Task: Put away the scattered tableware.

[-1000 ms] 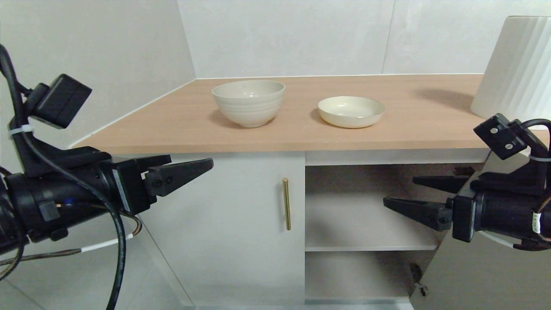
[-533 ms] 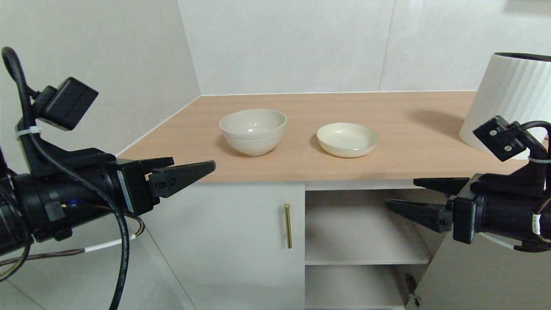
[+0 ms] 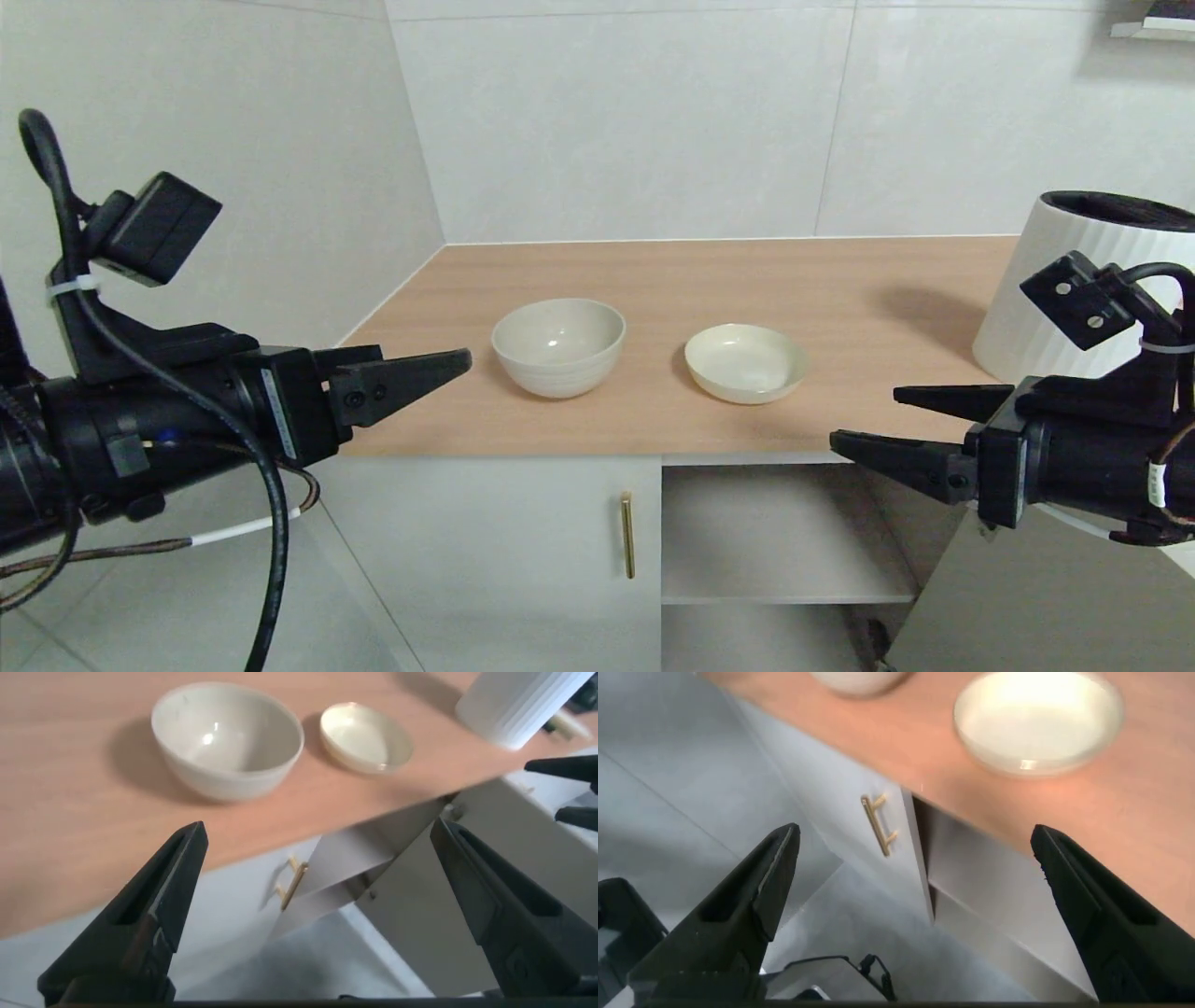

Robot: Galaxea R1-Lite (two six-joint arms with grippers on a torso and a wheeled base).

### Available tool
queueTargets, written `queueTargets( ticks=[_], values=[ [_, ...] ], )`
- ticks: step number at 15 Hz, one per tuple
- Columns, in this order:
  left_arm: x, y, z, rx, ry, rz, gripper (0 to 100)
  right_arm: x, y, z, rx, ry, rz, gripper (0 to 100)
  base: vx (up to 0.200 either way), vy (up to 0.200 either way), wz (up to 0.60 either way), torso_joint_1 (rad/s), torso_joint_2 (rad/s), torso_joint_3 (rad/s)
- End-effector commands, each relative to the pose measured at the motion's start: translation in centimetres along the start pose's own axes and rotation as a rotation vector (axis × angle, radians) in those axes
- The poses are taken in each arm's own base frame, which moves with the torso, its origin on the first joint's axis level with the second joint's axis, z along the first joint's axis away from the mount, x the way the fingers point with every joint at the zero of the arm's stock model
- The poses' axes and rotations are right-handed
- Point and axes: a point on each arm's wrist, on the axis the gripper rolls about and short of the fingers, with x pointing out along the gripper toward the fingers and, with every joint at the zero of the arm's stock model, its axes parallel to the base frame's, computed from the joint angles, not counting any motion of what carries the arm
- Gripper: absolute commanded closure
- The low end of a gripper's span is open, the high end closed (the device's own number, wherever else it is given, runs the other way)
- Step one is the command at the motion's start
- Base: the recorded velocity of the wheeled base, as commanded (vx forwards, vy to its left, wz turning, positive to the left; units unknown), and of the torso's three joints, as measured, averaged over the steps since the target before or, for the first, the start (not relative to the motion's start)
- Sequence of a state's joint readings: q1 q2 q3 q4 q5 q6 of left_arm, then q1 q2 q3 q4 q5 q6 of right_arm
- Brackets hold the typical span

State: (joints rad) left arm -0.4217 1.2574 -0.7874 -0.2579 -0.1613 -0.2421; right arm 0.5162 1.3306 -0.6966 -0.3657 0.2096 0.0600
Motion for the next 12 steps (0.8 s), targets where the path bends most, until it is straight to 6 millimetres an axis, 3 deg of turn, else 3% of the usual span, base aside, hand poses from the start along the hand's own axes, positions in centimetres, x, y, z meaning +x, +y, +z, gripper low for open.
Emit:
queueTargets(
  ticks=[1,6,8,9,11,12],
  values=[
    [0.1,0.0,0.0,-0.002,0.001,0.0,0,0.1,0.0,-0.1,0.001,0.005,0.001,0,0.0,0.0,0.0,0.183,-0.48,-0.3],
    [0.4,0.5,0.2,-0.008,-0.001,0.024,0,1.0,-0.4,-0.1,0.002,-0.007,-0.01,0,0.0,0.0,0.0,0.189,-0.46,-0.282],
    [0.9,0.8,1.4,-0.019,-0.031,0.039,0,1.7,-0.8,0.3,-0.002,-0.048,-0.024,0,0.0,0.0,0.0,0.058,-0.14,-0.085],
    [1.5,1.0,2.0,-0.033,-0.037,0.043,0,2.3,-1.0,0.7,0.0,-0.048,-0.03,0,0.0,0.0,0.0,0.027,-0.06,-0.036],
    [4.2,1.7,3.8,-0.102,-0.048,0.061,0,5.8,-2.6,2.8,0.013,-0.048,-0.129,0,0.0,0.0,0.0,0.0,0.0,0.0],
    [5.2,2.0,3.6,-0.117,-0.012,0.072,0,7.1,-3.1,3.8,0.02,-0.038,-0.179,0,0.0,0.0,0.0,0.0,0.0,0.0]
  ],
)
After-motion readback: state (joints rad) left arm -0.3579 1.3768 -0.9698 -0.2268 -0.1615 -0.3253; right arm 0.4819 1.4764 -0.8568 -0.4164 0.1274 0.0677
